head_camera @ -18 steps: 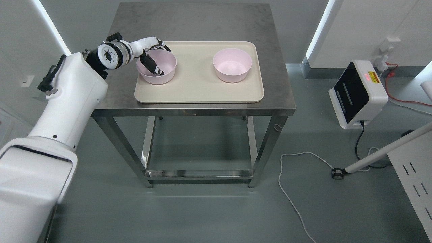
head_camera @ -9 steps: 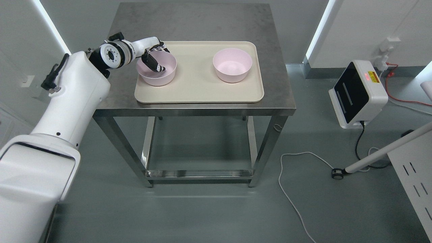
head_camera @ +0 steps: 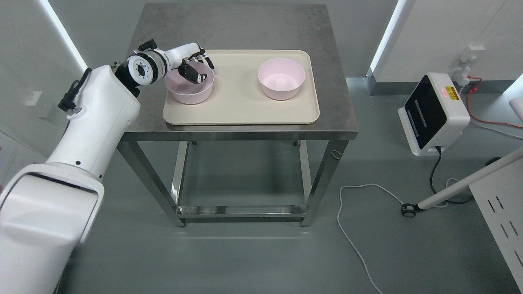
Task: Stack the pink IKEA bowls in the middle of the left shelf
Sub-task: 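Grasp the rim of the nearer pink bowl with the left hand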
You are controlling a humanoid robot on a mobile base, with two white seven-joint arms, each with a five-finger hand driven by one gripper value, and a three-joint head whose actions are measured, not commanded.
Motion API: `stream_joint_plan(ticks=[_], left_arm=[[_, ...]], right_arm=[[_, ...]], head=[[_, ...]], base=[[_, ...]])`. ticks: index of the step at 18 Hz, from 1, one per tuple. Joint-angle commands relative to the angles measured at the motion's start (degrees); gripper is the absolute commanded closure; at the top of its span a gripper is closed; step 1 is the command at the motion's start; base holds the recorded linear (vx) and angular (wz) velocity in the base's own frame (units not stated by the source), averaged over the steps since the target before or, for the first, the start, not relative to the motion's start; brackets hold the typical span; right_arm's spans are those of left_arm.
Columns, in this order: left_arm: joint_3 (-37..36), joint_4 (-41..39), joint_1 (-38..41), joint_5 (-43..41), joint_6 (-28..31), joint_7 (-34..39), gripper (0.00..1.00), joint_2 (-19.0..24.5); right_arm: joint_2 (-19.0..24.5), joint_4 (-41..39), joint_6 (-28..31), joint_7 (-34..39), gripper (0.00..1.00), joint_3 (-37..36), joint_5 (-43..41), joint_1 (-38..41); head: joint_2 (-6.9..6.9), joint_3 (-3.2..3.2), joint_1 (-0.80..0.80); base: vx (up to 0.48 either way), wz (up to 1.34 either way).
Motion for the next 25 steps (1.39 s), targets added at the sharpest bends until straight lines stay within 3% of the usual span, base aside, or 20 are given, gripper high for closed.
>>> stream_joint_plan(ticks=[1,5,8,17,22,25], left_arm=[[1.3,2.3,0.7,0.0,-0.2,0.2,0.81,-1.6],[4.3,2.3,1.1,0.0,-0.3,0.2,0.88,-2.5],[6.8,2.4,1.8,0.0,-4.2,0.2,0.99,-2.5],[9.4,2.2,2.0,0.0,-5.5,0.9,0.99,-2.1],[9.3,-4.7,-1.9,0.3,-5.1,0.1,0.99,-2.8],[8.7,-7.1,-3.6,0.2,-5.0,-0.5,0.99,-7.9]], right_arm=[[-1.0,-1.9,0.0,0.0,0.0,-0.6,0.0,1.7],[-1.0,-1.9,-0.1,0.0,0.0,-0.6,0.0,1.7],[-1.0,-1.9,-0.1,0.0,0.0,-0.6,0.0,1.7],[-1.0,-1.9,-0.1,0.0,0.0,-0.6,0.0,1.7],[-1.0,-1.9,-0.1,0.0,0.0,-0.6,0.0,1.7],[-1.0,-1.9,0.0,0.0,0.0,-0.7,0.0,1.7]], head=[[0.0,0.0,0.0],[0.0,0.0,0.0],[0.0,0.0,0.0],[0.0,0.0,0.0],[0.0,0.0,0.0],[0.0,0.0,0.0]], base=[[0.0,0.0],[0.0,0.0],[0.0,0.0],[0.0,0.0],[0.0,0.0],[0.0,-0.01]])
